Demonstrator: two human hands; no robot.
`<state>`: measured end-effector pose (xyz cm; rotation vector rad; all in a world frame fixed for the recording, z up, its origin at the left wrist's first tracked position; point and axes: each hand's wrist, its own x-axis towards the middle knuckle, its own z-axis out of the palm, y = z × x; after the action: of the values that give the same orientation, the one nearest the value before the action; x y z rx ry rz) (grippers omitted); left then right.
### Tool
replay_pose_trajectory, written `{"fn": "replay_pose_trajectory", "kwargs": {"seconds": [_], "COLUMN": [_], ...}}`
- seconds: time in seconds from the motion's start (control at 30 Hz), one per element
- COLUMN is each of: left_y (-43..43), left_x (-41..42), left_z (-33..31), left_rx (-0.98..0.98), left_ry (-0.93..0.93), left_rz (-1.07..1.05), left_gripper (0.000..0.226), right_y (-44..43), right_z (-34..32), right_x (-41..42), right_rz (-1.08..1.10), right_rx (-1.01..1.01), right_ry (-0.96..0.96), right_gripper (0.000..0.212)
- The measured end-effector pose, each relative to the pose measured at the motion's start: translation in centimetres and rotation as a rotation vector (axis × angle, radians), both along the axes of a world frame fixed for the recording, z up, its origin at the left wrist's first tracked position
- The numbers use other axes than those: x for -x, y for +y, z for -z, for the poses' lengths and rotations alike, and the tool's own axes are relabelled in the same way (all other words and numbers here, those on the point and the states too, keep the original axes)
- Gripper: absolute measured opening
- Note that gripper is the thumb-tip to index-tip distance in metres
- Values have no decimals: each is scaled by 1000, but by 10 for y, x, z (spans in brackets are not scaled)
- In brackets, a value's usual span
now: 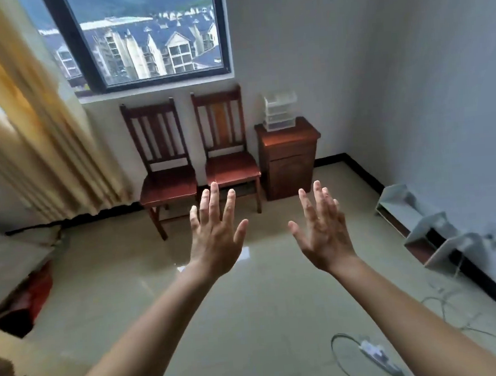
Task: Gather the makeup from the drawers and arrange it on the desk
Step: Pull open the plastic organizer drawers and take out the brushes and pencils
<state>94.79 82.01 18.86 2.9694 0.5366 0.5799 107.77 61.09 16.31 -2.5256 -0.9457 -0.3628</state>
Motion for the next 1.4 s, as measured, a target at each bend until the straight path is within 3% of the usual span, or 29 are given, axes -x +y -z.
{"fn": "replay_pose_trajectory", "kwargs": {"seconds": [0.13,0.33,0.57,0.9,1.23,1.4], "left_y": [15,65,133,264,372,390], "left_x": [-114,-270,-408,-634,-867,-962], "left_z": [26,31,19,66,64,89], "left_rx": [-16,25,67,119,74,105], "left_ry": [21,123,128,167,316,358], "left_rz": [77,-1,-42,-4,198,211], "left_gripper": [69,72,73,76,71,72], "right_y": [13,58,134,269,353,374], "right_z": [29,47,17,57,53,86], "right_x": [-101,-261,-419,-634,-828,-926], "right_rz": [95,122,97,99,264,278], "right_rx": [-36,31,60,147,155,108], "right_ry": [58,184,190,149,303,491], "right_gripper": [74,75,78,75,76,76]}}
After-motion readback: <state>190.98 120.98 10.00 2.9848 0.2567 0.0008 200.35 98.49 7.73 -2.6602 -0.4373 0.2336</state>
